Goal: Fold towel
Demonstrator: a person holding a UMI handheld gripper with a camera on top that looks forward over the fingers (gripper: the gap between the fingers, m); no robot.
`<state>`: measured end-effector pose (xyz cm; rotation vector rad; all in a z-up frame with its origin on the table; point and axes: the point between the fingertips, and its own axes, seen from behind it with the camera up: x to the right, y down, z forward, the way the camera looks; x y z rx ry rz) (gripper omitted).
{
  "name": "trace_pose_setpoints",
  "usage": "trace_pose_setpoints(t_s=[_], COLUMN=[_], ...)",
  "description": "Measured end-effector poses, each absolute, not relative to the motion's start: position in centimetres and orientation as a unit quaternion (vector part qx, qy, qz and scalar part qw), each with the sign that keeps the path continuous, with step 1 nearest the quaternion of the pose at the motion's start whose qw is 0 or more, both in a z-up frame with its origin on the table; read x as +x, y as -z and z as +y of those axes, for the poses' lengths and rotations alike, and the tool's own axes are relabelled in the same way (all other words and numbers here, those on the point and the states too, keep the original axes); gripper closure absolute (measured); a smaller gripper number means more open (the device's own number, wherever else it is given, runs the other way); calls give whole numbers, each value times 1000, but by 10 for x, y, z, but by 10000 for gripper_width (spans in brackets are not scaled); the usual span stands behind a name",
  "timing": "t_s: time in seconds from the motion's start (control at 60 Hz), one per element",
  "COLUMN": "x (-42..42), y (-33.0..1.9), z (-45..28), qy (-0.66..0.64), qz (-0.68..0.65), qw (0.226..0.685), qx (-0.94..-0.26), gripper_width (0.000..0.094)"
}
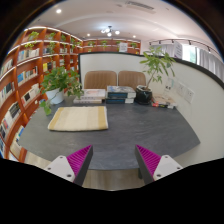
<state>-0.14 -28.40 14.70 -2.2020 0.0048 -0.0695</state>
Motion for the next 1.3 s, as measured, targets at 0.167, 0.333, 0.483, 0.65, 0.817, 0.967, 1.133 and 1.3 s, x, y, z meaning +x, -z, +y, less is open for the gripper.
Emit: trace_pose_setpoints(t_s=[0.167, 0.333, 0.483, 0.65, 0.817, 0.967, 1.133, 1.3], x=[-127, -307, -359, -379, -382, -382, -383, -374], y=[-116, -51, -35, -20, 14, 14, 11, -42], z=[-226, -144, -75, -6, 26, 34, 31, 35], qy=[2, -30, -12, 12, 30, 42, 48, -54], qz=[-43, -37, -40, -42, -39, -48, -36, 43], qw=[431, 419, 426, 432, 403, 416, 405, 404], qx=[-901, -907, -904, -901, -914, -907, -912, -912], gripper_width=[85, 84, 95, 166, 388, 870, 918, 916])
